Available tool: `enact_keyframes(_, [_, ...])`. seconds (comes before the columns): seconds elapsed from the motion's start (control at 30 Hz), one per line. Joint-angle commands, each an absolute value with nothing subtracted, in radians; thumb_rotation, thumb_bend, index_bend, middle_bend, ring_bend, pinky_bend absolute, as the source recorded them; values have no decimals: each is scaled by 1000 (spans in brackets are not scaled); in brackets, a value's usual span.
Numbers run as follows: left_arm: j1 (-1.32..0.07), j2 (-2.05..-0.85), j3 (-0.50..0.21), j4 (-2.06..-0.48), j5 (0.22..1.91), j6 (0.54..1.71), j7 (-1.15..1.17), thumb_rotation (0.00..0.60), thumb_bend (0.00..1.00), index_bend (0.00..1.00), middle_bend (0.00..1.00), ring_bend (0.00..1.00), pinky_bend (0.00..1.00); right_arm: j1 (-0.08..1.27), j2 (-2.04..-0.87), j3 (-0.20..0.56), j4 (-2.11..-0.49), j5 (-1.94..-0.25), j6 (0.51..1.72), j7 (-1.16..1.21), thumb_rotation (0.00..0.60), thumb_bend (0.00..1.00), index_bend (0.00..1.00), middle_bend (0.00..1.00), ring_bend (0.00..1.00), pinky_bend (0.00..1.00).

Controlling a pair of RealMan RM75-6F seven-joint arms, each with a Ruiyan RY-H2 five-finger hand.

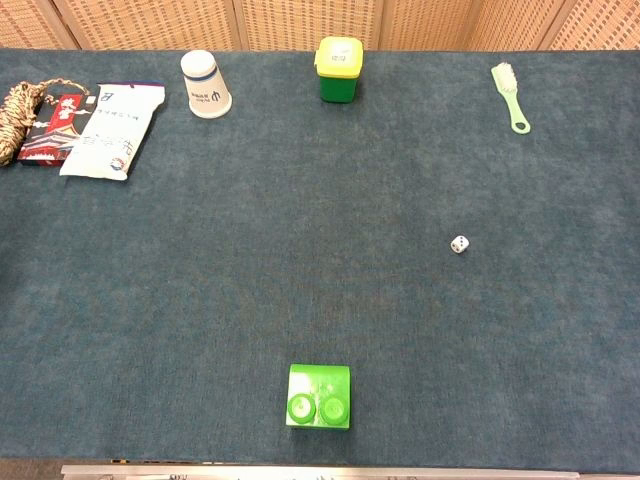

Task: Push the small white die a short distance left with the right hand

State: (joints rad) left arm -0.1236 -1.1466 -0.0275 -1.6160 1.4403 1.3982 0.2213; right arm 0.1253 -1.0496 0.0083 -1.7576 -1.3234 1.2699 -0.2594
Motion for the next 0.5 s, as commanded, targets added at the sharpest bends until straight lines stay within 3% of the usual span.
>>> enact_keyframes(0.03, [-127, -1147, -27, -1615, 1439, 1394, 221, 600, 1, 339, 254, 158, 349, 123, -1049, 8, -1760, -1322, 1275, -264, 600, 0, 24, 46, 0, 192])
enact_keyframes(0.4, [-125, -1152, -31, -1615, 1436, 1407, 224, 600, 1, 340, 255, 158, 349, 125, -1046, 4, -1764, -1308, 1264, -263, 600, 0, 26, 50, 1, 193])
enact_keyframes(0.5, [-130, -1152, -30, -1612, 1426, 1390, 225, 600, 1, 340, 255, 158, 349, 122, -1047, 2, -1766, -1319, 1273, -264, 600, 0, 53, 81, 24, 244])
